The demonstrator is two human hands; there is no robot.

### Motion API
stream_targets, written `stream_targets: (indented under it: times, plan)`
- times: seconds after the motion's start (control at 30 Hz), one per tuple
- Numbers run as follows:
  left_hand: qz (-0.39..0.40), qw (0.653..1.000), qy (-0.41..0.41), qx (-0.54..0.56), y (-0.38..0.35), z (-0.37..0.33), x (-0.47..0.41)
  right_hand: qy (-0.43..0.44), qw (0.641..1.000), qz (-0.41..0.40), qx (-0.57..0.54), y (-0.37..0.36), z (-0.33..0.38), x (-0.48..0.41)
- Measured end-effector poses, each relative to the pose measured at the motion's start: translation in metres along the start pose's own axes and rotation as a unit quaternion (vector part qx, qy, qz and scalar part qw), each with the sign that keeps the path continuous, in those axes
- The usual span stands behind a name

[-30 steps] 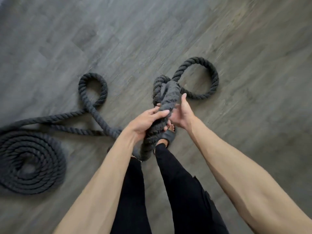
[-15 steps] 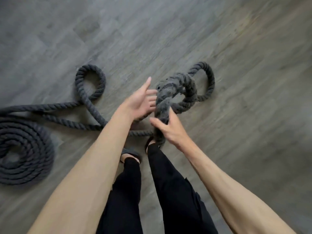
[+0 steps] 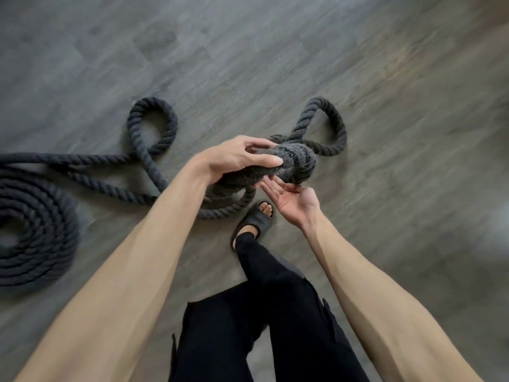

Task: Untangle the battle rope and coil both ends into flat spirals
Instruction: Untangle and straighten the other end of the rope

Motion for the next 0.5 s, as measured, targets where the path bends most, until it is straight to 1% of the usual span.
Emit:
stream_targets:
  times: [0.1,0.17,0.27,0.37,0.43,0.5]
  plan:
    - [0.014,0.999,-0.024,0.017,0.001,0.02,0.022,0.045,0.998,-0.045,-0.026,-0.001,-0.003,-0.016]
    - [0.008,0.999,-0.044,-0.009,-0.003,0.038,0.036,0.081,0.994,-0.077,-0.006,-0.001,-0.001,-0.018]
    - [-0.015,0.996,-0.059,-0.066,-0.014,0.073,0.051,0.094,0.987,-0.129,0.033,-0.001,0.015,-0.015]
    - [-0.038,0.993,-0.068,-0.092,-0.033,0.1,0.051,0.114,0.981,-0.137,0.078,-0.016,0.041,-0.011]
    - [-0.079,0.988,-0.085,-0.099,-0.047,0.106,0.046,0.15,0.967,-0.15,0.143,-0.036,0.056,-0.008]
    - [-0.143,0.978,-0.098,-0.119,-0.056,0.105,0.04,0.211,0.94,-0.149,0.22,-0.059,0.071,-0.001]
Point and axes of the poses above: each hand's wrist, its own x-axis away from the middle knuckle, its own y-axis out of the back of the hand, z = x × y, the point moved 5 cm from there along -x, towards the middle knuckle, and after that the axes turned 8 degrees about z, right-handed, at the moved point
